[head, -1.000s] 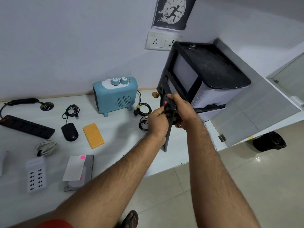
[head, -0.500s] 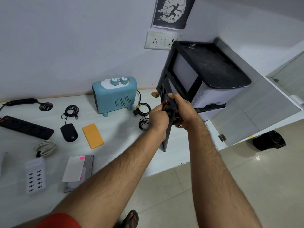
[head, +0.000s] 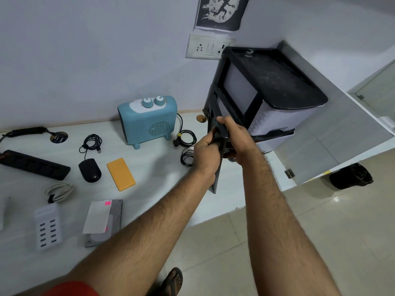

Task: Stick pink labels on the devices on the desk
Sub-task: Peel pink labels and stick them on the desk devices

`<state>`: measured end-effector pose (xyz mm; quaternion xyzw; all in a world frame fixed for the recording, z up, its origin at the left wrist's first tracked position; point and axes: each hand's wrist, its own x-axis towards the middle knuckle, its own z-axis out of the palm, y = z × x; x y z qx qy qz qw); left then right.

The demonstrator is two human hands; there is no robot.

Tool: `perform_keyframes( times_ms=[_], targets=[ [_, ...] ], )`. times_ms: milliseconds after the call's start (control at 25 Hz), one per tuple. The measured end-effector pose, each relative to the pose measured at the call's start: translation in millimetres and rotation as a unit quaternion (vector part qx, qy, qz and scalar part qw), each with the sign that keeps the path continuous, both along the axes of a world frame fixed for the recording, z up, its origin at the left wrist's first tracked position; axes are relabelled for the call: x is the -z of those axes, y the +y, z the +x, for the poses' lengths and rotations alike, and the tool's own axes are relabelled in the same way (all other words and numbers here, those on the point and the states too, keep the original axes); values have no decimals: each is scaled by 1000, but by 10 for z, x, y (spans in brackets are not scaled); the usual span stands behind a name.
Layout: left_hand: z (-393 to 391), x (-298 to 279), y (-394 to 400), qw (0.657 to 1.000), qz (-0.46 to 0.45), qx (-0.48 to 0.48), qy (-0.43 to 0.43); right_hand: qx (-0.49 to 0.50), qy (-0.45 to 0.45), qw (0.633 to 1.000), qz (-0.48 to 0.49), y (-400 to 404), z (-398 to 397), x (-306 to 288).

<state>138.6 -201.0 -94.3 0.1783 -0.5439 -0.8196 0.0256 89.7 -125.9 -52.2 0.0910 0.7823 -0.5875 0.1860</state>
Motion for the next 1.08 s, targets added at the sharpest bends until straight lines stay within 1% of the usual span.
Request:
perform_keyframes(
  times_ms=[120, 280, 400, 480, 560, 600, 680, 760, 880, 960, 1000, 1080],
  targets=[
    [-22, -22, -46, 1000, -12, -3, -4, -6, 1, 1000, -7, -30, 2, 10],
    [-25, -88, -113, 999, -23, 12, -35, 0, 1, 1000, 0, -82, -3, 30],
    [53, -143, -198, 999, -15, 22, -30, -11, 3, 1000, 4, -148, 39, 34],
    [124, -109, -349, 999, -28, -8, -26, -26, 18, 999, 2, -243, 123, 69],
    [193, -27, -586, 997, -16, -62, -43, -48, 44, 998, -5, -414, 266, 183],
    [221, 35, -719, 995, 9, -86, -56, -64, 62, 996, 19, -509, 316, 309],
    [312, 170, -1014, 989, 49, -96, -96, -94, 73, 987, 108, -686, 451, 558],
    [397, 356, -1300, 986, 41, -70, -148, -119, 84, 969, 199, -824, 616, 801],
    [510, 725, -1543, 967, -22, -35, -251, -155, 98, 933, 310, -998, 917, 1226],
    [569, 1012, -1602, 952, -56, -21, -300, -185, 85, 916, 347, -1077, 1059, 1558],
    [587, 1149, -1622, 947, -52, -8, -318, -199, 73, 910, 355, -1100, 1077, 1751],
    [602, 1440, -1663, 937, -16, 22, -349, -220, 44, 904, 363, -1096, 1089, 2068]
  ],
)
